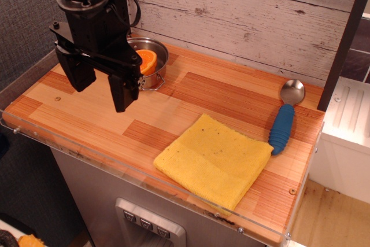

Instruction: Pick up the blue spoon and place it in front of the pot

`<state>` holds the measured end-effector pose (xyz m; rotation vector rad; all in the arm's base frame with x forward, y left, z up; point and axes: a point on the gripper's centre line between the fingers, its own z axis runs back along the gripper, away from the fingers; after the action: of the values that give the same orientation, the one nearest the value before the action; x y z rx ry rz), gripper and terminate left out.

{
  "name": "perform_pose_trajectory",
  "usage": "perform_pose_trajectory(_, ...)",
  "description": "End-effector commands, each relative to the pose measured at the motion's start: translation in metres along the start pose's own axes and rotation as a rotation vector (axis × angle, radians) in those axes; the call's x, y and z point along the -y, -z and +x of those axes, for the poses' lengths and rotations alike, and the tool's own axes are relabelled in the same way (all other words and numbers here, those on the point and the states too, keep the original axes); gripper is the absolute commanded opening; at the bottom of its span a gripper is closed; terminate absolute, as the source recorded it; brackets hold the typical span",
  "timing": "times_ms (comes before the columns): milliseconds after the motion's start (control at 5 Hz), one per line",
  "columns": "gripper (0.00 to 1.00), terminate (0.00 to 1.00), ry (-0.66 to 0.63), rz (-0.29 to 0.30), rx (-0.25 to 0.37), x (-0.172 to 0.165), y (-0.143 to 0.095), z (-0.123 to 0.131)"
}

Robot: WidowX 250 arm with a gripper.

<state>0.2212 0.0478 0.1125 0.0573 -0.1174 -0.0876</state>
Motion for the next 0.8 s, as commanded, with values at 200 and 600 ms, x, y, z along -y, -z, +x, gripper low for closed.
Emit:
perform_pose_trajectory(200,1.0,0.0,0.027,-0.025,0.032,0.023,0.004,0.021)
perform_pose_trajectory(600,1.0,0.0,0.004,-0.06,0.082,0.082,0.034,0.074)
